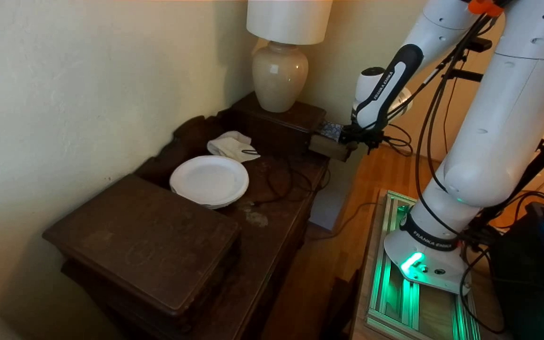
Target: Open the topmost drawer on the right.
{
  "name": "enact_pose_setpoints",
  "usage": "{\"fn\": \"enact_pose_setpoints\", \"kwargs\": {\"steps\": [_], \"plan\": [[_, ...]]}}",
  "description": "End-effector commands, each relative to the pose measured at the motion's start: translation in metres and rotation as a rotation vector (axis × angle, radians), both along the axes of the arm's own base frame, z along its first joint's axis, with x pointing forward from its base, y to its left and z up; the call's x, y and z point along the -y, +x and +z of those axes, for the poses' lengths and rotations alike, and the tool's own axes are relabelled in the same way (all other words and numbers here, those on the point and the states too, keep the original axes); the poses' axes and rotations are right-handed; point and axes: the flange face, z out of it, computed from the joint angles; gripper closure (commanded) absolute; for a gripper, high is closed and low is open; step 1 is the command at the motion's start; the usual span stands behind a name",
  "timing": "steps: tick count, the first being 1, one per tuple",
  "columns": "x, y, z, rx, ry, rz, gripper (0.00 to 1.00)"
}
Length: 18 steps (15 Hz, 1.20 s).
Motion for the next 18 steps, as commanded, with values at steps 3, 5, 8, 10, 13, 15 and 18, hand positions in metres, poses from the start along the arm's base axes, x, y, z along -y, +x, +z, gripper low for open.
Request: {"fn": "enact_pose_setpoints", "kwargs": {"steps": [3, 5, 8, 10, 13, 15, 18], "plan": [[-0.009, -0.031, -0.036, -0.133, -0.009, -0.096, 0.0], [-0.008, -0.032, -0.036, -0.13, -0.026, -0.129, 0.0], [-0.012, -0.033, -0.032, -0.104, -0.009, -0.155, 0.0], [-0.017, -0.029, -0.026, -0.073, 0.016, -0.154, 0.0], [-0.026, -0.027, -0.022, -0.051, 0.066, -0.12, 0.0], [-0.02, -0.026, -0.021, -0.058, 0.06, -0.128, 0.0], [-0.006, -0.027, -0.014, -0.016, 0.033, -0.205, 0.0]]}}
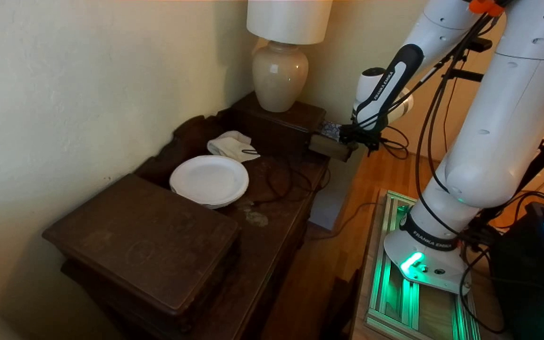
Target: Open the topmost drawer on the right.
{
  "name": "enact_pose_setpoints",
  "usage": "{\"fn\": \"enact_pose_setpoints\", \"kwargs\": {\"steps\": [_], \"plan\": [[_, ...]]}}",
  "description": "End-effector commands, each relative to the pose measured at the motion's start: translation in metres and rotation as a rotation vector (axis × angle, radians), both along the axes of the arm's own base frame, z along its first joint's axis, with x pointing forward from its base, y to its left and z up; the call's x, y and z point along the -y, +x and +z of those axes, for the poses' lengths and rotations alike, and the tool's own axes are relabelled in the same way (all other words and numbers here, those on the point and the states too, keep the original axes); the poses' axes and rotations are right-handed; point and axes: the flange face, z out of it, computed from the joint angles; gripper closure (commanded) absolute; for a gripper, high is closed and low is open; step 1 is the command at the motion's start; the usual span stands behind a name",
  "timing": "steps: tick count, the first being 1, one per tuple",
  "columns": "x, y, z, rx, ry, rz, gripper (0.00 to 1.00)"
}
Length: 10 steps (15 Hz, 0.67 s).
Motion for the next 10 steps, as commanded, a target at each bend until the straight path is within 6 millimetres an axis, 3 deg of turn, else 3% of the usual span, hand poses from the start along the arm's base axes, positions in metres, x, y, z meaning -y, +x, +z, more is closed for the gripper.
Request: {"fn": "enact_pose_setpoints", "kwargs": {"steps": [1, 10], "plan": [[0.0, -0.024, -0.012, -0.025, 0.034, -0.106, 0.0], [0.012, -0.015, 0.003, 0.135, 0.012, -0.244, 0.0]]}}
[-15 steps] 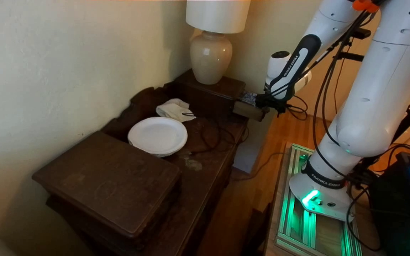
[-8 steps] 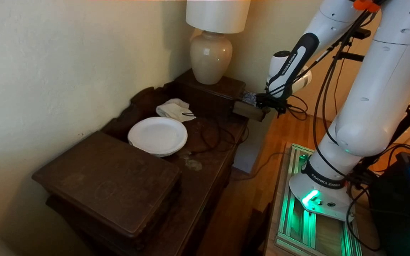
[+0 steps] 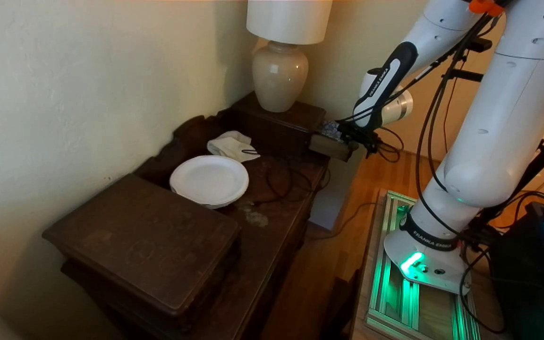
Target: Open the topmost drawer on the right.
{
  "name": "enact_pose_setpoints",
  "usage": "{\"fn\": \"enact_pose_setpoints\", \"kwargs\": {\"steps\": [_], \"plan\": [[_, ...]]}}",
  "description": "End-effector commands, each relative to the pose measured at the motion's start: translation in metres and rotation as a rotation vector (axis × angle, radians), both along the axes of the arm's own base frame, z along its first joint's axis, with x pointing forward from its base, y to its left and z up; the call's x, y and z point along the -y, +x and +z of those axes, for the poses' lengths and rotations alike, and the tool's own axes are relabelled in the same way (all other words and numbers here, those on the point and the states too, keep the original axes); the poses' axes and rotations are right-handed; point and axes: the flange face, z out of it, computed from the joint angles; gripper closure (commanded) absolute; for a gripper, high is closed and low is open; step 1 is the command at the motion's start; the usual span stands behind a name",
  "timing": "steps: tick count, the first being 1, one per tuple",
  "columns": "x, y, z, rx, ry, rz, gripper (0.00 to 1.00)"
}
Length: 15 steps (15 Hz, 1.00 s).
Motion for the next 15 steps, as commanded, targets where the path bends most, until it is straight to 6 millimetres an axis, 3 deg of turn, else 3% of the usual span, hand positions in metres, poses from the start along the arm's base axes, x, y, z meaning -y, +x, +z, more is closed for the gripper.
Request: {"fn": "enact_pose_setpoints", "kwargs": {"steps": [1, 10, 13, 15], "plan": [[0.008, -0.007, 0.004, 0.061, -0.017, -0.053, 0.0], [0.025, -0.002, 0.028, 0.172, -0.13, -0.016, 0.0], [0.017, -0.014, 0.041, 0.145, -0.073, 0.053, 0.0], [0.028, -0.027, 0.052, 0.125, -0.085, 0.092, 0.0]]}}
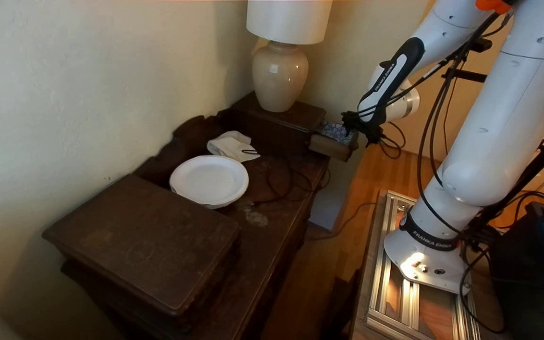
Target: Open the topmost drawer on the right.
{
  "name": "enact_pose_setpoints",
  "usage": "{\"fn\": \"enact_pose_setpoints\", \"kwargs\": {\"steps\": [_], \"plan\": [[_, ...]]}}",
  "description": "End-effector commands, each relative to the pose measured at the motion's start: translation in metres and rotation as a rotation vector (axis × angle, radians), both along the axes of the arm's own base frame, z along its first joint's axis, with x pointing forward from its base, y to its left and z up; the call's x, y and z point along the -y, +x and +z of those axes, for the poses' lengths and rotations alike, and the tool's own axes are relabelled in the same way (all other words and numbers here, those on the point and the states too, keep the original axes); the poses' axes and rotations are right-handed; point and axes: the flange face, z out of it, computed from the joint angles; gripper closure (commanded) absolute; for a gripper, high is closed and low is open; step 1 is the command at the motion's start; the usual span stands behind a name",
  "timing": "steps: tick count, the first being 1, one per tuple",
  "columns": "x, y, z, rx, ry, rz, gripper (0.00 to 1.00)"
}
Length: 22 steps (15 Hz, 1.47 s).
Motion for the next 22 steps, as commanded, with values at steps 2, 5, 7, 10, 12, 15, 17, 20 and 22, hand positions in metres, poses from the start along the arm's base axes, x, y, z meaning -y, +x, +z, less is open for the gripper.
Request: {"fn": "enact_pose_setpoints", "kwargs": {"steps": [2, 5, 7, 10, 12, 15, 17, 20, 22], "plan": [[0.023, -0.039, 0.043, -0.048, -0.028, 0.113, 0.0], [0.053, -0.059, 0.086, -0.087, -0.147, 0.165, 0.0], [0.053, -0.064, 0.125, -0.123, -0.238, 0.289, 0.0], [0.033, -0.05, 0.167, -0.152, -0.29, 0.455, 0.0], [0.011, -0.034, 0.195, -0.167, -0.303, 0.569, 0.0], [-0.025, -0.008, 0.232, -0.178, -0.336, 0.748, 0.0], [-0.045, 0.007, 0.252, -0.168, -0.342, 0.868, 0.0], [-0.067, 0.023, 0.267, -0.136, -0.349, 1.038, 0.0], [-0.059, 0.03, 0.266, -0.152, -0.357, 1.002, 0.0]]}}
